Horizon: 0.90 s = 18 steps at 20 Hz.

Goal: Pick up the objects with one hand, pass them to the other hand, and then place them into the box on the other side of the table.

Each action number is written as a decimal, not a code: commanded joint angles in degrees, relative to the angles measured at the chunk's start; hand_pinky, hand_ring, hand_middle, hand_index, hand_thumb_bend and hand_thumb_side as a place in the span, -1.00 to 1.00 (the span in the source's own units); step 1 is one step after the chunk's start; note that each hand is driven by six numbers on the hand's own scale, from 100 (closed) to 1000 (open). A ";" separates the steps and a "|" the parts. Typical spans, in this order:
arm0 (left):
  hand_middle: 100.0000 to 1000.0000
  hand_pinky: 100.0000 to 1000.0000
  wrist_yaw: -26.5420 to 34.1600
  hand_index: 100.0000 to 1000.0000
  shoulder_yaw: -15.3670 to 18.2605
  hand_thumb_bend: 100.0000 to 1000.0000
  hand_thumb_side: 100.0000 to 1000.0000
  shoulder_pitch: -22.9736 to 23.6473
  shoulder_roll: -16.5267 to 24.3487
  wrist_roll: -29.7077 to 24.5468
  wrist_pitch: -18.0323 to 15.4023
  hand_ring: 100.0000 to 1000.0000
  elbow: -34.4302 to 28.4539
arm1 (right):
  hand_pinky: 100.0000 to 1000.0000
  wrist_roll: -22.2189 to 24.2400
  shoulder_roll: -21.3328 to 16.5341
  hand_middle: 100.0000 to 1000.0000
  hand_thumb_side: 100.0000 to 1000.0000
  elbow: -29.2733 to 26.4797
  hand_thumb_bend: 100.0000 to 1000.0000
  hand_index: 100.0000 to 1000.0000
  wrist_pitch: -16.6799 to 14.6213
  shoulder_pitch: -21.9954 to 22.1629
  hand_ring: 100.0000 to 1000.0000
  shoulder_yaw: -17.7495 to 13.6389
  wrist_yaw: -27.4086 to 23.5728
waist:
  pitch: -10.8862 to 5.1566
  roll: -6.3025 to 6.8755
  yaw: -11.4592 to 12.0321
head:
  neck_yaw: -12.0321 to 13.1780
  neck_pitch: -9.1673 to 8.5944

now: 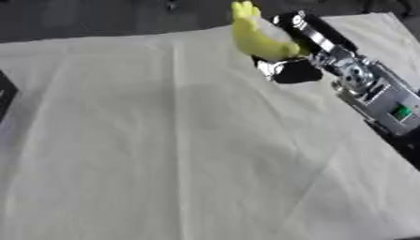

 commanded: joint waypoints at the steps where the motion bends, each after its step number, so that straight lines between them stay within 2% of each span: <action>1: 0.33 0.48 0.07 0.42 -0.12 -0.41 -0.50 -1.59 1.43 -1.12 -0.31 0.38 -0.62 | 0.45 0.58 0.57 -0.33 -1.00 0.27 -1.00 0.01 -1.38 -1.51 -0.07 0.79 1.59 | -2.16 0.86 -0.09 | 0.85 -0.51; 4: 0.42 0.48 -0.21 0.49 -1.66 -0.40 -0.44 -2.45 0.92 -4.40 -1.50 0.39 -1.35 | 0.46 1.48 2.23 -0.32 -1.00 0.88 -1.00 0.02 -2.79 -3.17 -0.06 2.49 2.75 | -2.23 0.84 -0.13 | 1.41 -0.13; 9: 0.44 0.51 -1.30 0.53 -4.78 -0.35 -0.44 -4.75 -0.32 -13.00 -4.63 0.42 -3.24 | 0.47 3.46 4.65 -0.32 -1.00 1.63 -1.00 0.02 -5.20 -5.34 -0.06 4.89 4.65 | -2.26 0.83 0.02 | 2.15 0.31; 15: 0.46 0.53 -3.20 0.64 -9.54 -0.08 -0.44 -8.22 -1.92 -22.88 -7.62 0.45 -5.93 | 0.48 5.44 6.12 -0.31 -1.00 1.69 -1.00 0.03 -6.83 -7.06 -0.06 6.67 5.19 | -2.05 0.82 0.52 | 2.52 0.30; 18: 0.47 0.54 -4.77 0.66 -11.43 0.06 -0.53 -9.96 -3.45 -26.22 -8.40 0.46 -7.29 | 0.48 6.32 6.97 -0.32 -1.00 1.79 -1.00 0.03 -7.10 -7.69 -0.06 7.01 5.16 | -1.92 0.77 0.82 | 2.40 0.09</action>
